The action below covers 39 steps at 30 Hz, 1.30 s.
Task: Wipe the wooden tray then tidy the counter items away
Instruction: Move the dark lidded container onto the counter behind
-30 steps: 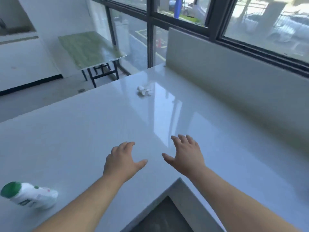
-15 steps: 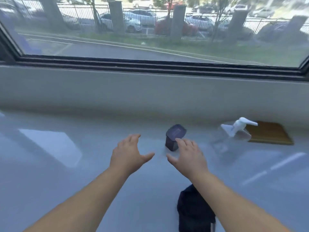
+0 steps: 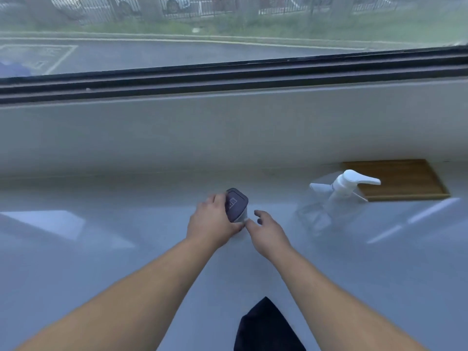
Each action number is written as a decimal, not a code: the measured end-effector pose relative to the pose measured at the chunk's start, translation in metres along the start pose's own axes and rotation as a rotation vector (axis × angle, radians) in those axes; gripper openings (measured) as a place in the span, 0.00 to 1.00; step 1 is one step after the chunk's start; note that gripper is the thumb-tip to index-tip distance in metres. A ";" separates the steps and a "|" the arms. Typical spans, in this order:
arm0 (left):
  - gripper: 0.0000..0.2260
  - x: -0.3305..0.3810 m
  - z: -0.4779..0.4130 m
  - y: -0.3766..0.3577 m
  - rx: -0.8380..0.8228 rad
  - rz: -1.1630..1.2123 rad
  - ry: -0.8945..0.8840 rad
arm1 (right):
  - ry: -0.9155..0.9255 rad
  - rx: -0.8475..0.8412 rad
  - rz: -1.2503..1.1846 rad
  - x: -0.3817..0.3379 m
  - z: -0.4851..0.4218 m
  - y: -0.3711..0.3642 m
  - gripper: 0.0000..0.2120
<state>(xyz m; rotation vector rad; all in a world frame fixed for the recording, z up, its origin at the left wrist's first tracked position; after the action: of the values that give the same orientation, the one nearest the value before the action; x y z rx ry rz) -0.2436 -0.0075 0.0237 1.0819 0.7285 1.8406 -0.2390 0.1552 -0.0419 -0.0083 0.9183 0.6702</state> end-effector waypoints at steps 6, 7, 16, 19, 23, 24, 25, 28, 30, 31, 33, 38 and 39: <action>0.32 -0.014 -0.005 0.004 0.077 0.128 -0.038 | -0.086 -0.105 -0.278 0.006 -0.016 -0.024 0.24; 0.32 -0.019 -0.002 0.006 0.087 0.143 -0.038 | -0.089 -0.131 -0.337 0.003 -0.017 -0.031 0.20; 0.32 -0.139 0.085 0.043 0.225 0.252 0.089 | -0.072 -0.294 -0.461 -0.063 0.009 -0.149 0.09; 0.32 -0.214 0.148 0.057 0.307 0.294 0.179 | -0.069 -0.381 -0.388 -0.089 0.029 -0.232 0.10; 0.29 -0.319 0.248 0.069 0.410 0.349 0.312 | -0.060 -0.525 -0.292 -0.114 0.073 -0.361 0.10; 0.28 -0.345 0.276 0.070 0.438 0.363 0.347 | -0.058 -0.562 -0.263 -0.119 0.087 -0.395 0.09; 0.29 -0.372 0.305 0.070 0.466 0.371 0.385 | -0.058 -0.598 -0.239 -0.122 0.101 -0.430 0.08; 0.29 -0.444 0.385 0.061 0.518 0.387 0.508 | -0.061 -0.702 -0.166 -0.127 0.146 -0.526 0.08; 0.29 -0.489 0.441 0.051 0.552 0.415 0.591 | -0.063 -0.764 -0.114 -0.127 0.176 -0.588 0.08; 0.28 -0.507 0.464 0.046 0.569 0.431 0.624 | -0.063 -0.792 -0.093 -0.125 0.188 -0.613 0.09; 0.28 -0.549 0.521 0.030 0.618 0.480 0.705 | -0.067 -0.863 -0.028 -0.120 0.218 -0.673 0.10; 0.31 -0.623 0.642 -0.013 0.730 0.545 0.909 | -0.078 -1.016 0.146 -0.099 0.285 -0.801 0.14; 0.31 -0.634 0.661 -0.021 0.742 0.563 0.948 | -0.084 -1.040 0.175 -0.093 0.298 -0.821 0.14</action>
<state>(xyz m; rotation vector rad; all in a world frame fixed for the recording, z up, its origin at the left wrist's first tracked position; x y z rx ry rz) 0.5152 -0.5195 0.0611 0.8273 1.9221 2.6902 0.3813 -0.4663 -0.0094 -0.8252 0.4086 1.2396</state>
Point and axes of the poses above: each hand's wrist, its own z-axis away from the middle knuckle, its own y-axis out of the back of the hand, x = y × z, the point moved 7 cm from there along -z, towards the middle knuckle, and after that the axes turned 15 degrees about -x, right-handed, at the moved point
